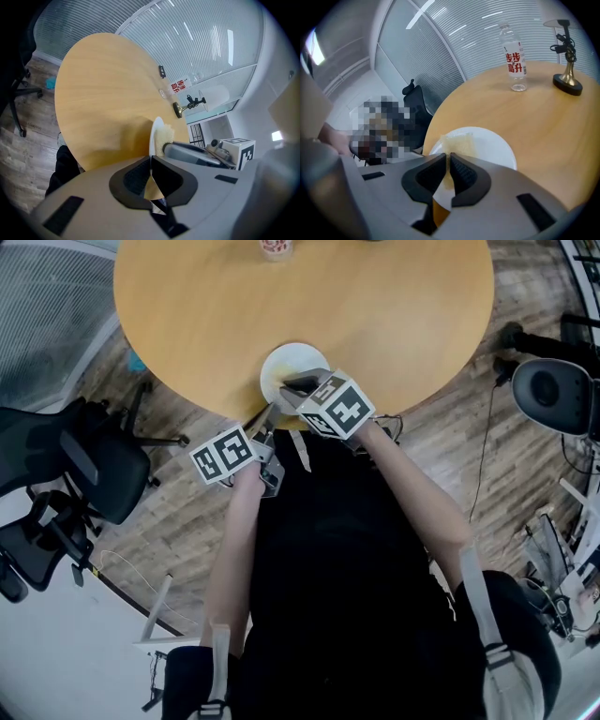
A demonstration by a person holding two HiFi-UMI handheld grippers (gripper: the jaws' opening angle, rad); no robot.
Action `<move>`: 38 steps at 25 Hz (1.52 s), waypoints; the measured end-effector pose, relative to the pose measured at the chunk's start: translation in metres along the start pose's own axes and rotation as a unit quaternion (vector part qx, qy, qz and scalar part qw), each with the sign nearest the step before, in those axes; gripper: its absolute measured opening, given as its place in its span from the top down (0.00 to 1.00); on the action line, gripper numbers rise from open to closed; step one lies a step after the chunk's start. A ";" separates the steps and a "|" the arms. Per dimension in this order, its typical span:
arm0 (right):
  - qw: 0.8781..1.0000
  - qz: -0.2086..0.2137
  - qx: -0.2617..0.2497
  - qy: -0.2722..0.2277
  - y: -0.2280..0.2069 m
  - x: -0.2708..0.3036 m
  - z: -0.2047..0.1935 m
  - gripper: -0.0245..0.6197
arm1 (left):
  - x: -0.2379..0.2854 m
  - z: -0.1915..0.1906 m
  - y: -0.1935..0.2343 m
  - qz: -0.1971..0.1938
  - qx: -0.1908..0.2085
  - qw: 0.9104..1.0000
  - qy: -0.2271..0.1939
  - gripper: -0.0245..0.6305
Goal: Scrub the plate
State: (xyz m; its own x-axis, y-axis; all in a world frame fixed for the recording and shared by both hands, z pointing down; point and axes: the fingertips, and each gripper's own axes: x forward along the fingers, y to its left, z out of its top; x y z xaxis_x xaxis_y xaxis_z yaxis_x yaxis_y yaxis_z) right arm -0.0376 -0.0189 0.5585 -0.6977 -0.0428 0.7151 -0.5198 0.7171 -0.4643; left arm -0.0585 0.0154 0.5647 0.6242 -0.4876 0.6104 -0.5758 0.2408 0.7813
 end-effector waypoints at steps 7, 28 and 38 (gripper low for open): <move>0.998 -0.047 0.024 0.018 -0.056 -0.033 -0.024 0.91 | -0.001 0.002 -0.001 -0.002 -0.002 1.000 -0.003 0.93; 0.999 0.011 0.005 0.044 0.009 -0.016 -0.060 0.91 | -0.002 -0.003 0.020 0.020 -0.028 0.999 0.002 0.93; 0.991 -0.091 0.095 -0.039 -0.087 -0.092 -0.052 0.91 | 0.005 0.005 0.028 0.027 -0.042 0.999 0.007 0.93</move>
State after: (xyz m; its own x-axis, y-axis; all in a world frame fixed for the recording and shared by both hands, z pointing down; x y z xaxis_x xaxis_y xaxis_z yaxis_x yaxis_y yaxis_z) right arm 0.0972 -0.0415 0.5604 -0.6166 -0.2179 0.7565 -0.7183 0.5491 -0.4273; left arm -0.0737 0.0151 0.5888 0.6008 -0.4610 0.6531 -0.5626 0.3366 0.7551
